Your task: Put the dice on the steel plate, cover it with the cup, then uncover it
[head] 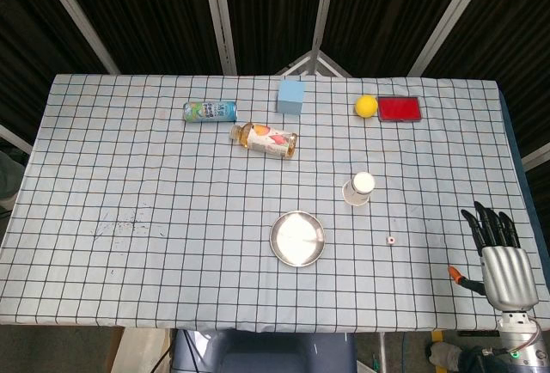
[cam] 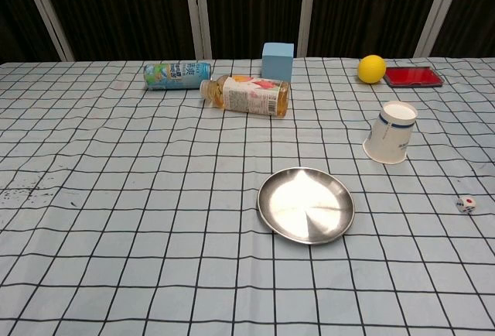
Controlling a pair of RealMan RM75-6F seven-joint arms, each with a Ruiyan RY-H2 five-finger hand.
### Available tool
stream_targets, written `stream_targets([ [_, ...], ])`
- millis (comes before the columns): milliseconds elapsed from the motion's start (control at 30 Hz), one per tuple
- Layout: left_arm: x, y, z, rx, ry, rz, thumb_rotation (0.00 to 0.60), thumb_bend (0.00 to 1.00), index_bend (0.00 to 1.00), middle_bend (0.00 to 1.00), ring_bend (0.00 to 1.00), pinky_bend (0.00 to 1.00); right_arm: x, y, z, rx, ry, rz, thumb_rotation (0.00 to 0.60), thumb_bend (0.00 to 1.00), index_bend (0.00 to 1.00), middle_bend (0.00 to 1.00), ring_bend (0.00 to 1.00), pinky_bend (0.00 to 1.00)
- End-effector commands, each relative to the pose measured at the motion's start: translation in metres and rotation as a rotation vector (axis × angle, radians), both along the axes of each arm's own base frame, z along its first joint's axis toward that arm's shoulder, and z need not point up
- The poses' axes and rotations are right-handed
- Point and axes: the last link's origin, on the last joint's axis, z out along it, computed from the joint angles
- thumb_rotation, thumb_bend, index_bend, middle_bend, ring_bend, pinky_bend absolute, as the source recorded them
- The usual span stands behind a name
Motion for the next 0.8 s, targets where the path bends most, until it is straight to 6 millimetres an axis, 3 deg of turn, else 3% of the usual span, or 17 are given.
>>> stream_targets([
  [33,-0.001,0.000,0.000,0.000,0.000,0.003,0.600,0.84,0.14,0.00,0.00,0.00,-0.001,0.000,0.000,0.002,0.000,-0.002,0.600,0.16,0.12,0.02,0.00,0.00],
  [300,0.000,0.001,-0.005,-0.019,0.007,0.009,0.600,0.84,0.14,0.00,0.00,0.00,-0.001,0.001,-0.003,0.022,0.002,-0.001,0.600,0.16,0.12,0.02,0.00,0.00],
  [500,-0.001,0.002,-0.006,-0.015,0.011,0.021,0.600,0.84,0.14,0.00,0.00,0.00,0.001,0.002,-0.003,0.014,-0.040,-0.037,0.600,0.16,0.18,0.02,0.00,0.00],
  [800,0.001,0.001,-0.010,-0.027,0.029,0.026,0.600,0.84,0.14,0.00,0.00,0.00,-0.003,-0.001,-0.026,0.114,-0.058,-0.096,0.600,0.16,0.23,0.02,0.00,0.00],
])
